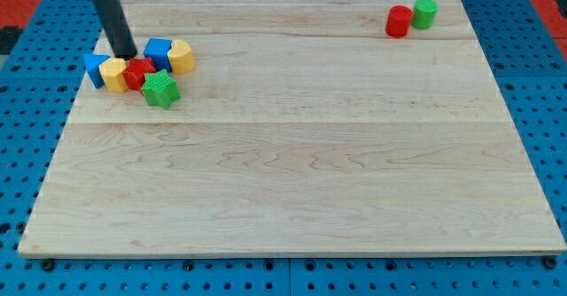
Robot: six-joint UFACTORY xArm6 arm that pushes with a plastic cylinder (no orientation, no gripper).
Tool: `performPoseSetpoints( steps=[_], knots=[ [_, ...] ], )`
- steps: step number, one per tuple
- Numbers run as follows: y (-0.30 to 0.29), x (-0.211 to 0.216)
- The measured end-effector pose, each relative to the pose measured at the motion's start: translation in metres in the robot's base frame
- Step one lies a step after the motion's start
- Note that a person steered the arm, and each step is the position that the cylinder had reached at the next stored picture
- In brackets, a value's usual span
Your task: Move the group of blocks a bit right
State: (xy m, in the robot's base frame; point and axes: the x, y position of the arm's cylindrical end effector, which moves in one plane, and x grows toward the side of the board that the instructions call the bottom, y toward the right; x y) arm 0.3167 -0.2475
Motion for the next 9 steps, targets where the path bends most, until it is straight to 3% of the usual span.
performPoseSetpoints(
  steps=[1,4,9],
  knots=[
    [-0.038,-0.006],
    [-0.057,-0.007],
    [-0.057,0.047]
  ],
)
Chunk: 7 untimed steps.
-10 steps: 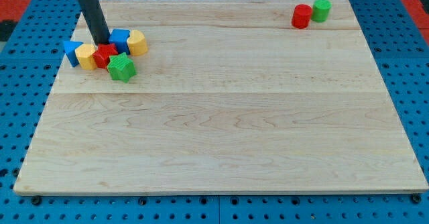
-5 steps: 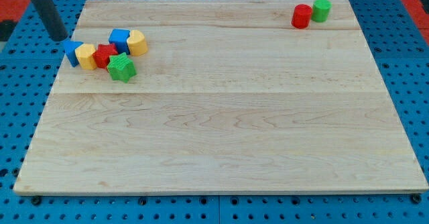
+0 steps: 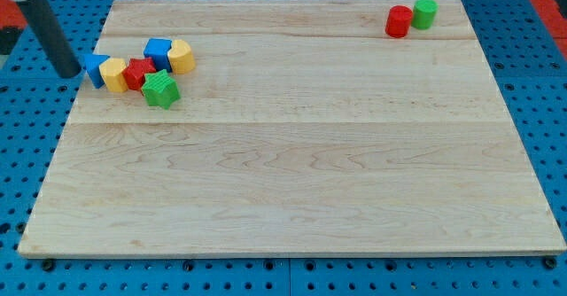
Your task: Move the group of blocks a bit right
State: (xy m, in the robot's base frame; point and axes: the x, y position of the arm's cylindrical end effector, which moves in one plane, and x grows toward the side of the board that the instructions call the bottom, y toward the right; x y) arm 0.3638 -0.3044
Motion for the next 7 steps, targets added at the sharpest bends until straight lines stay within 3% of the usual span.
performPoseSetpoints(
  steps=[4,7],
  knots=[
    [0.006,-0.011],
    [0.051,-0.011]
  ],
)
